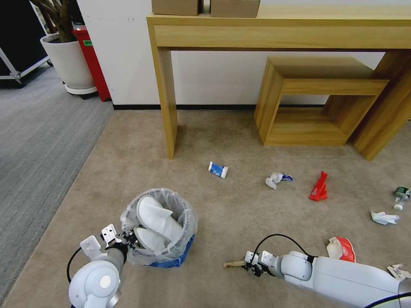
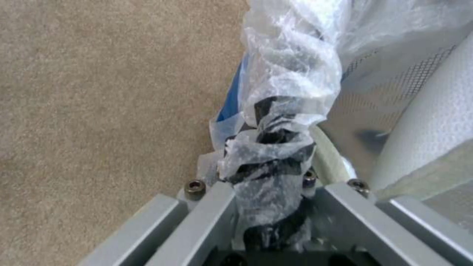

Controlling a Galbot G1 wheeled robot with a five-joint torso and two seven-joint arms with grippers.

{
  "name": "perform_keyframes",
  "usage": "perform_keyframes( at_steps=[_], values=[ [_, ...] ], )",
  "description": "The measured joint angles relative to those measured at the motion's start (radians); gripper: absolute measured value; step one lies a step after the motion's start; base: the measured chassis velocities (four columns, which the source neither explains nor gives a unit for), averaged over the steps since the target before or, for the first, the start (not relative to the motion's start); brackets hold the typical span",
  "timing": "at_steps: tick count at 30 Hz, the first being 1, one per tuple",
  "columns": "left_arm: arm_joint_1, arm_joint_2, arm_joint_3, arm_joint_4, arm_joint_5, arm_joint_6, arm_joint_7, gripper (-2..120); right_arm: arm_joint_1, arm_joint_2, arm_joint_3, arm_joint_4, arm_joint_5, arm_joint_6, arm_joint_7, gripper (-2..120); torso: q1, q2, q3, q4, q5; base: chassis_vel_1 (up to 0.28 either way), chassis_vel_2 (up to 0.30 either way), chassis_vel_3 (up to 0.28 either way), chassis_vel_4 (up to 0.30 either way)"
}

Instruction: Pick up the trash bin and place the garbage on the floor into it.

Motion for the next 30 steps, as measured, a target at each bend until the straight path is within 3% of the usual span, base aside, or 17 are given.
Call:
perform_keyframes(
  at_steps=[1, 2, 5, 6, 7, 8, 22, 30],
  values=[
    [0.0, 0.001, 0.001, 0.0, -0.001, 0.0, 0.0, 0, 0.005, 0.001, 0.001, -0.007, -0.001, 0.002, 0.008, 19, 0.0, 0.0, 0.0, 0.0001, 0.0026, 0.0, 0.0, 0.0, 0.0],
    [0.001, 0.0, 0.0, -0.002, -0.001, 0.0, -0.001, 0, 0.015, -0.003, 0.007, -0.015, -0.003, 0.0, 0.016, 14, 0.0, 0.0, 0.0, 0.003, 0.0016, 0.0, 0.0, 0.0, 0.0],
    [0.001, 0.0, 0.0, -0.002, -0.001, 0.0, -0.003, 0, 0.014, -0.005, 0.003, -0.004, 0.0, 0.004, 0.015, 5, 0.0, -0.001, 0.0, 0.0011, 0.0005, 0.001, 0.038, 0.028, 0.01],
    [0.001, 0.0, 0.001, -0.001, 0.0, 0.0, -0.003, 0, 0.016, -0.009, 0.004, 0.003, 0.002, 0.006, 0.015, 0, 0.0, -0.001, 0.0, 0.0021, 0.0012, 0.0, 0.0, 0.0, 0.0],
    [0.001, 0.0, 0.001, -0.001, 0.0, 0.0, -0.003, 0, 0.016, -0.009, 0.004, 0.003, 0.002, 0.006, 0.015, 0, 0.0, -0.001, 0.0, 0.0021, 0.0012, 0.0, 0.0, 0.0, 0.0],
    [-0.002, -0.001, 0.001, 0.001, 0.001, 0.0, -0.003, 0, 0.019, -0.013, 0.003, 0.012, 0.005, 0.007, 0.014, 0, 0.0, -0.001, 0.0, 0.0003, 0.0004, 0.0, 0.0, 0.0, 0.0],
    [-0.017, 0.004, 0.013, 0.01, -0.004, 0.004, -0.006, 0, 0.032, -0.052, 0.035, 0.079, 0.043, 0.014, 0.012, 0, 0.0, 0.0, 0.0, 0.0003, -0.0007, 0.0, 0.0, 0.0, 0.0],
    [-0.022, 0.015, 0.013, 0.013, -0.012, 0.007, -0.011, 0, -0.022, -0.101, 0.159, 0.154, 0.062, 0.031, 0.025, 0, 0.0, 0.0, 0.0, 0.0002, -0.0004, 0.0, 0.0, 0.0, 0.0]
  ],
)
